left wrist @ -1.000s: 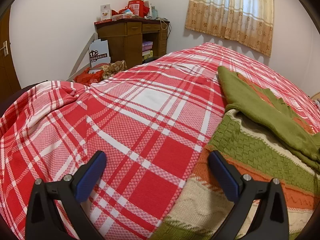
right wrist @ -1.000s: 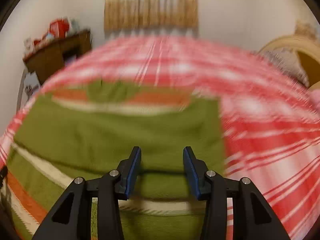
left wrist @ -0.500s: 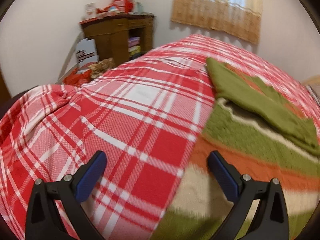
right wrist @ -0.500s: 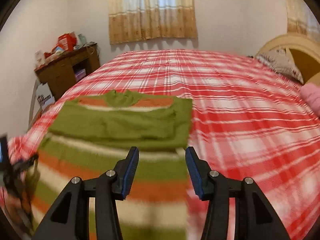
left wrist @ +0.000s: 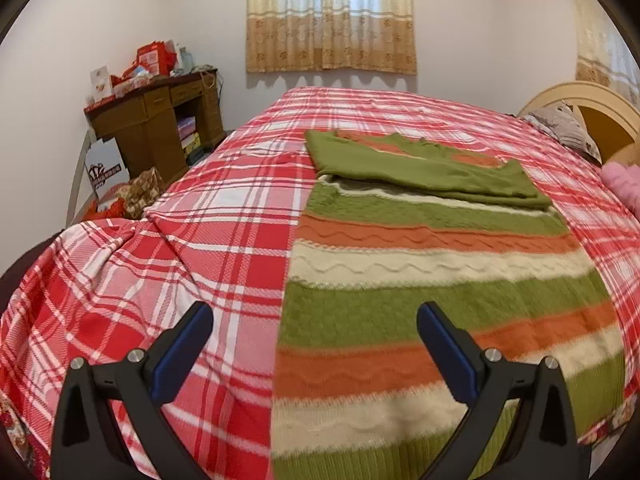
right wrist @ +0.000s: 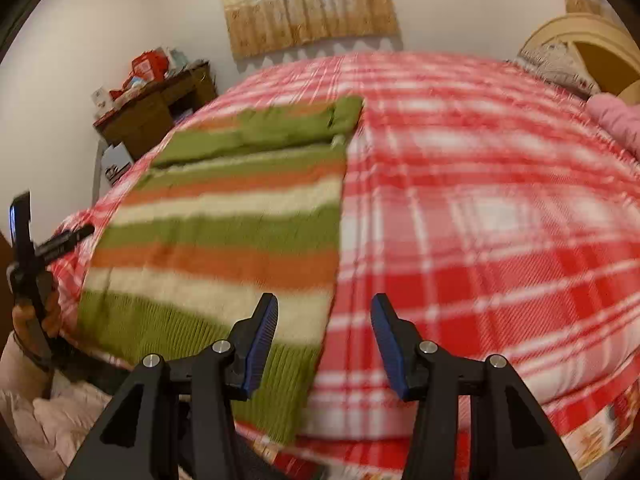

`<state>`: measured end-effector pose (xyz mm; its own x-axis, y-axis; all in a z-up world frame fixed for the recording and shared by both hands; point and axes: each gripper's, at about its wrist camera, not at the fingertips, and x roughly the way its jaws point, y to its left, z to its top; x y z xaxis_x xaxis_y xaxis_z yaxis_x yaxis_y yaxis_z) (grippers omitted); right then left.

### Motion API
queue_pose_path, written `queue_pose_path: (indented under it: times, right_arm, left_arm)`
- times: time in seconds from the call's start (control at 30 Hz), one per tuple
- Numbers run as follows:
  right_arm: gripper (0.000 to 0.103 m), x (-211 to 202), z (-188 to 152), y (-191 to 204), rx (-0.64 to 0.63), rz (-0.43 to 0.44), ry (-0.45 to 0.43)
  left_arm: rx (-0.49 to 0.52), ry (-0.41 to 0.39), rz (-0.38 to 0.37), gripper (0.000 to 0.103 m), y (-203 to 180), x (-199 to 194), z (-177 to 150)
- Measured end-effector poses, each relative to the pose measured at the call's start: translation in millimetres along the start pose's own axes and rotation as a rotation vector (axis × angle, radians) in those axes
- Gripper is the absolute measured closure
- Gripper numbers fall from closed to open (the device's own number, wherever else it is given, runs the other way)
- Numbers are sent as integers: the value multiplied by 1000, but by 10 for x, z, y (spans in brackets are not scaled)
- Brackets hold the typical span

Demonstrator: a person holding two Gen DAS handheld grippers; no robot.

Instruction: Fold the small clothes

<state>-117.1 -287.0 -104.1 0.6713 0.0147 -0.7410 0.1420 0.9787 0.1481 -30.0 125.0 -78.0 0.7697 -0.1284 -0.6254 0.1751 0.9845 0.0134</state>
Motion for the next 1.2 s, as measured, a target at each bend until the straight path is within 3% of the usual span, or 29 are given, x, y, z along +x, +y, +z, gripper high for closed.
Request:
queue_pose_path:
  times: [0.23,0.33,0.47,0.67,0.7,0.73,0.77,0.8,1.03,1.2]
  right_arm:
    - [53,218,-334,259,-73,14,120]
    - [53,279,-461,314,-47,62,160]
    - [53,286,-506,452,-105,57,193]
    - [54,384,-510,271,39,156,195]
    - [57,390,-512,250,55,165,195]
    - [67,379,-514,240,61,166,194]
    - [86,370,-516,208,63,157,201]
    - [94,371,-519,175,66,156,214]
    - [95,328,-458,80,180,274,246]
    - [95,91,-31,198,205,447,142]
  left_arm:
    - [-16,-18,-20,0,33,-156,15]
    - [1,-25,29,0,50,-160,-21]
    - [46,-22,70,0,22,-178,-76]
    - [32,-34,50,0,82,-222,-74]
    - [22,-30,44,0,93,-215,-67]
    - [13,-26,36,0,104,-208,-64]
    - [7,-24,30,0,110,-203,-65]
    - [5,-23,29,0,110,-199,-65]
    - [17,-38,40,0,110,-239,-39]
    - [-34,-59,24,0,252,-303,81]
